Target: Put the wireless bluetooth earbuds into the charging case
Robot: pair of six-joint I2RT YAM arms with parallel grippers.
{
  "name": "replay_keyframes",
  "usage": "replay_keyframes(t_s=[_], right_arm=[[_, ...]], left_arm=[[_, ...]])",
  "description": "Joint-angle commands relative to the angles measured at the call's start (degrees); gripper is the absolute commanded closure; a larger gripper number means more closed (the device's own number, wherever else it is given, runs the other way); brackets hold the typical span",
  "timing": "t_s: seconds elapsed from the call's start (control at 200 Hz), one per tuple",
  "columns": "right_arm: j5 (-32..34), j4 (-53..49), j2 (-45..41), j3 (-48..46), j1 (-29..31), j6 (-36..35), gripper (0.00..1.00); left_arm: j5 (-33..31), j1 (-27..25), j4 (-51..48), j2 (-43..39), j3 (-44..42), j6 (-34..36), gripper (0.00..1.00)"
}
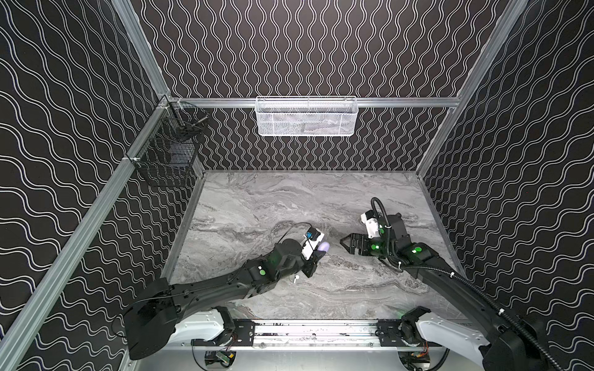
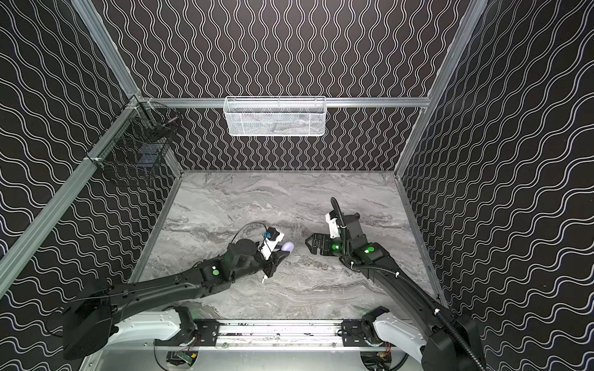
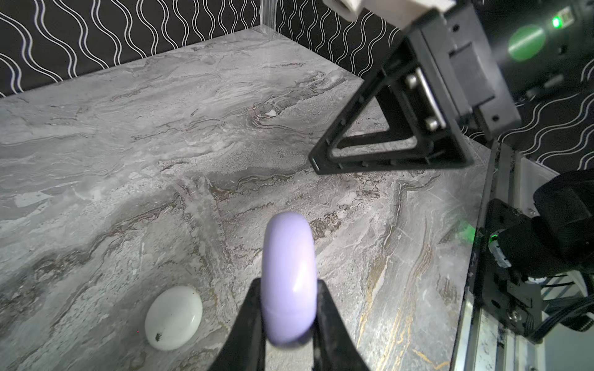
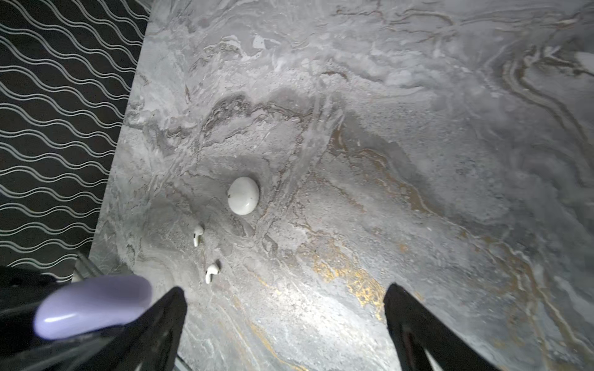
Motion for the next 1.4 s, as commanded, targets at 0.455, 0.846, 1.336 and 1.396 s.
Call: replay_keyframes(t_s=[0.455, 0.846, 1.336, 1.396], right_arm=[[4.25, 14.94, -2.42, -12.09, -5.24, 2.63, 0.01], [3.15, 22.54, -0.55, -18.50, -5.63, 4.25, 0.01], [3.10, 24.01, 0.27, -19.79, -5.61, 4.16, 0.03], [3.10, 23.73, 0.21, -19.63, -5.57, 4.05, 0.03]], left_arm=[[19.08, 8.31, -3.08, 17.26, 16.67, -10.53, 0.88], [26.51, 12.40, -13.29, 31.32, 30.42, -16.30, 0.87], [34.30, 15.79, -13.53, 45.02, 38.92, -21.97, 0.86], [34.28, 16.04, -13.88, 46.05, 39.73, -21.95, 0.86]])
